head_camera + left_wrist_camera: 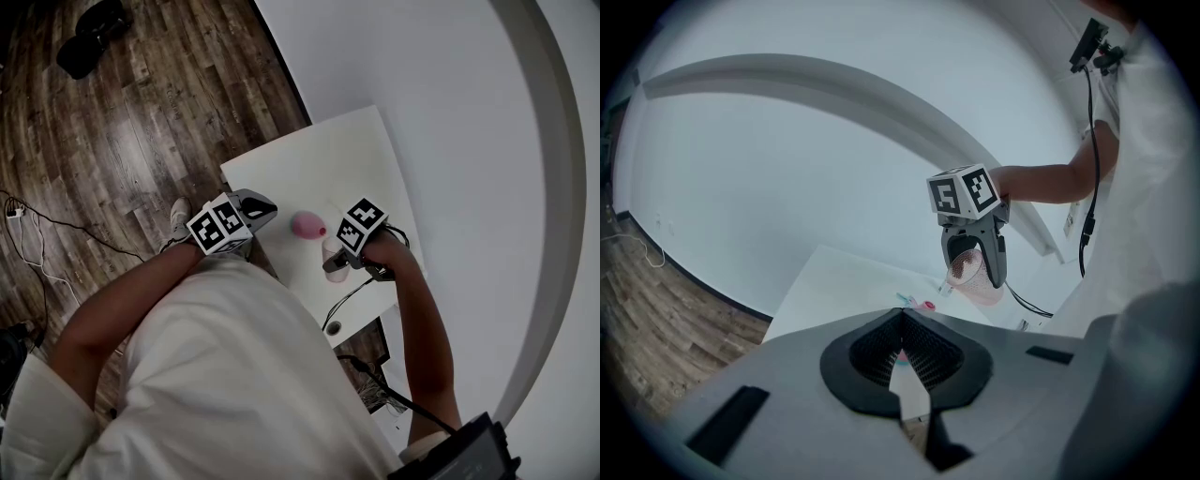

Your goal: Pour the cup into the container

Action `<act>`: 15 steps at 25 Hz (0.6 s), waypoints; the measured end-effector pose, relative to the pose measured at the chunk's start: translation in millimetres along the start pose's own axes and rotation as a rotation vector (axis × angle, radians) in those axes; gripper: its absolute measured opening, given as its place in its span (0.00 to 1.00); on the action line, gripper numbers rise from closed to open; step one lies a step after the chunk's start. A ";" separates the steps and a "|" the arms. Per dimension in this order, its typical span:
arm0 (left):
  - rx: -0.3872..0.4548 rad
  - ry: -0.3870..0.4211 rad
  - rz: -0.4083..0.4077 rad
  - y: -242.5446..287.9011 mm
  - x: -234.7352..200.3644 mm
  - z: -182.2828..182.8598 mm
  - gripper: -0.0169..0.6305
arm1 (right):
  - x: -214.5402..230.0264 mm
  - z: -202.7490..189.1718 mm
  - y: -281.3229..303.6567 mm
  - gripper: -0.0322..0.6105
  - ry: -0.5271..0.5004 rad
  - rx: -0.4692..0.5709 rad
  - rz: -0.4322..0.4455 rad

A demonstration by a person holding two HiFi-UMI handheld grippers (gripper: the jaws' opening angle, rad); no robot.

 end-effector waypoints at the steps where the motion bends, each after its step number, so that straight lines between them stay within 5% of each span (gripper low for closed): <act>1: 0.001 0.000 0.000 0.3 0.0 0.1 0.04 | 0.1 0.1 -0.2 0.65 -0.001 -0.001 0.000; 15: 0.002 -0.003 0.002 0.6 0.7 -0.6 0.04 | 1.7 -0.2 0.8 0.65 -0.007 -0.022 -0.001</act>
Point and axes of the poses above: the fingertips, and each gripper's own axes: y forward along the fingers, x to its right, z out of its top, the point moved 2 cm from there along -y, backward along the fingers, and after that the axes turned 12 degrees about y, right-handed, at the moved point
